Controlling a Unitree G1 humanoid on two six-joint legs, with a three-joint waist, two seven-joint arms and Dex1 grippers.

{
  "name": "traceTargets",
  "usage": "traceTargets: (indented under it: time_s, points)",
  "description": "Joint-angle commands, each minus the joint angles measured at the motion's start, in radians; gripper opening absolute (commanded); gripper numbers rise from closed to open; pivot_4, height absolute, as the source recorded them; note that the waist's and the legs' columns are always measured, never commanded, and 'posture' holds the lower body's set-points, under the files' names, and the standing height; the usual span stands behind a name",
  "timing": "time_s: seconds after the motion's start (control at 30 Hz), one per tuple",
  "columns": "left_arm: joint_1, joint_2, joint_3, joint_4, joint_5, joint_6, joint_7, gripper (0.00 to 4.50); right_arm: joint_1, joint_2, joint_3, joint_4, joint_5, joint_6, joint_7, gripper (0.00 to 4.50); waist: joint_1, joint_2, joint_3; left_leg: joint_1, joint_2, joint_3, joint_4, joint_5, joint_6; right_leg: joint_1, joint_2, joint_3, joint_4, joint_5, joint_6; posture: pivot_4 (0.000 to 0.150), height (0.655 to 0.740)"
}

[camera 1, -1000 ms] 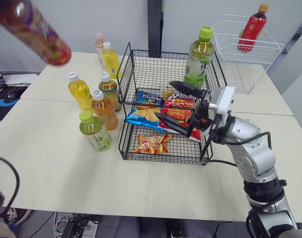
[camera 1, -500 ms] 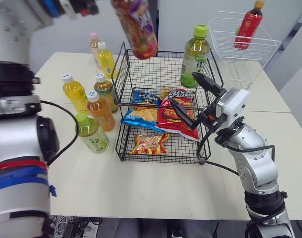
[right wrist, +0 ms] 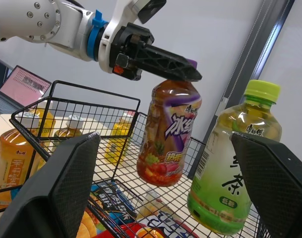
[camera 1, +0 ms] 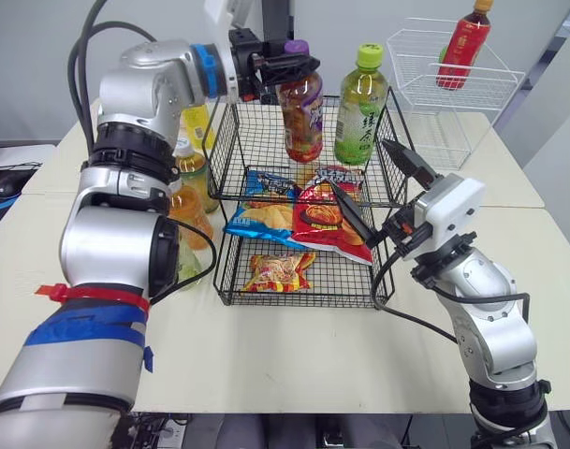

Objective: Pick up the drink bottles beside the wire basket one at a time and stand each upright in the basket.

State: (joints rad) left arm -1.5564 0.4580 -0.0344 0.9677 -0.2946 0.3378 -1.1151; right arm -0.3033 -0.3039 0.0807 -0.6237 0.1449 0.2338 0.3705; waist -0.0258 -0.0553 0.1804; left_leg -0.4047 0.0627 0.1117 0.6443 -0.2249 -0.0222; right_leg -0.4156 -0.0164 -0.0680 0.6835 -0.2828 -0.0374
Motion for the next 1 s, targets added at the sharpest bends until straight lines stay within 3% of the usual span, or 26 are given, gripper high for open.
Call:
traceTargets:
  time_s: [0.03, 0.07, 0.4, 0.63, 0.83, 1.0]
  points:
    - [-0.059, -0.018, 0.034, 0.018, 0.013, -0.046, 0.007, 1.34, 0.007, -0.001, -0.011, -0.050, 0.001, -0.003, -0.009, 4.50, 0.000, 0.000, 0.000, 0.000, 0.000, 0.000, 0.000, 0.000, 0.000, 0.000, 0.000, 0.000, 0.000, 0.000, 0.000, 0.150, 0.7400]
    - [-0.062, -0.025, 0.037, 0.027, 0.018, -0.052, 0.009, 1.34, 0.009, -0.002, -0.012, -0.051, 0.001, -0.002, -0.009, 4.50, 0.000, 0.000, 0.000, 0.000, 0.000, 0.000, 0.000, 0.000, 0.000, 0.000, 0.000, 0.000, 0.000, 0.000, 0.000, 0.150, 0.7400]
    - [-0.057, 0.000, 0.088, 0.000, 0.019, -0.019, 0.012, 4.46, 0.008, -0.009, -0.012, -0.042, 0.015, -0.006, 0.016, 4.50, -0.003, 0.000, 0.000, 0.000, 0.000, 0.000, 0.001, 0.000, 0.000, 0.000, 0.000, 0.000, 0.002, 0.000, 0.000, 0.150, 0.7400]
    - [0.092, 0.139, 0.183, -0.296, -0.049, 0.158, 0.055, 4.48, -0.030, -0.014, -0.008, 0.003, 0.057, -0.016, 0.075, 4.50, -0.010, 0.000, 0.000, 0.004, 0.000, 0.001, 0.001, 0.001, -0.002, 0.000, 0.000, 0.002, 0.007, -0.001, -0.001, 0.150, 0.7400]
    - [0.300, 0.286, 0.331, -0.616, -0.112, 0.296, 0.200, 4.48, -0.104, -0.023, -0.001, 0.088, 0.125, -0.041, 0.177, 4.50, -0.009, 0.000, 0.000, 0.005, 0.000, 0.000, 0.002, 0.002, -0.003, 0.000, 0.000, 0.003, 0.013, -0.001, -0.001, 0.150, 0.7400]
    - [0.600, 0.433, 0.541, -0.909, -0.143, 0.425, 0.327, 4.48, -0.181, -0.037, 0.018, 0.182, 0.216, -0.048, 0.316, 4.50, -0.013, 0.000, 0.000, 0.007, 0.000, 0.001, 0.002, 0.002, -0.003, 0.001, 0.000, 0.004, 0.014, 0.000, -0.001, 0.150, 0.7400]
